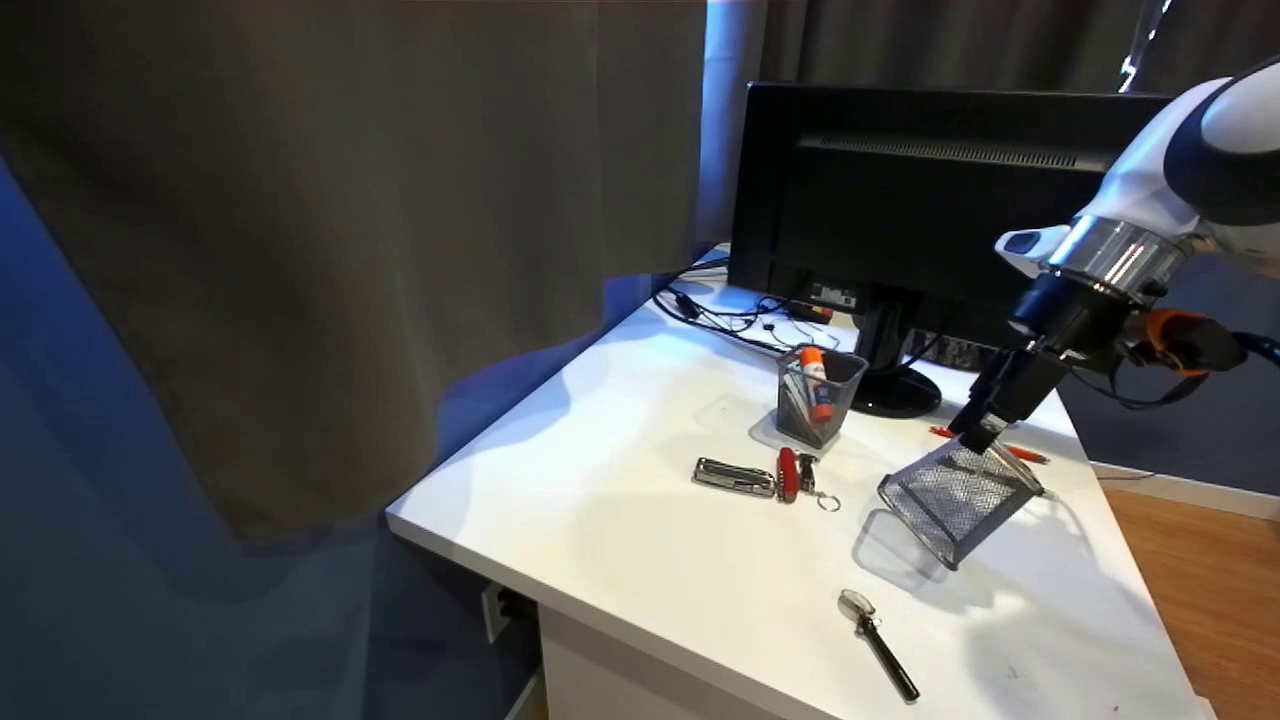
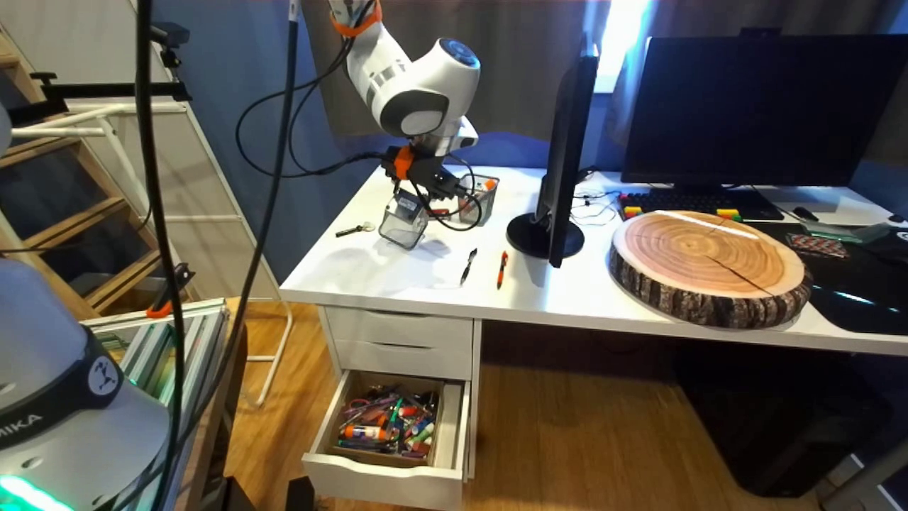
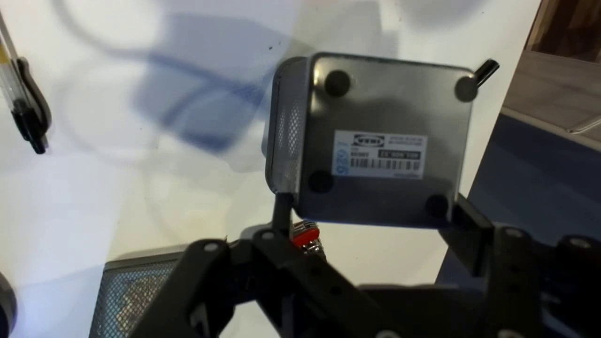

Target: Remove the pens from the top of the pen holder, then set the pen holder upright

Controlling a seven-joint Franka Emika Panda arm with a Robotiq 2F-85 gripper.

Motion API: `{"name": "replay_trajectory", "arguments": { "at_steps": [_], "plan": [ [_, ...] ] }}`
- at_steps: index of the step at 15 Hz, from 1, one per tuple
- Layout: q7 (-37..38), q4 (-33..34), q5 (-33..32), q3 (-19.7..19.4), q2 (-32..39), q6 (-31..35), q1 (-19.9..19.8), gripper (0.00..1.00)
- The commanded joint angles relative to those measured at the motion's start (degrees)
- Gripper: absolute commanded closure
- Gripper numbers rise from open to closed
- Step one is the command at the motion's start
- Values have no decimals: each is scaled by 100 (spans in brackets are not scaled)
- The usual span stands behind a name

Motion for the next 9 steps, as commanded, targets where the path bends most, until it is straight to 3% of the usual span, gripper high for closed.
{"name": "replay_trajectory", "arguments": {
  "at_steps": [1,6,9],
  "plan": [
    [-688,-508,202,668,-41,641,-667,47],
    [-1294,-887,-51,1422,474,1509,-1502,47],
    [-1360,-999,-388,1587,914,1938,-1777,47]
  ]
}}
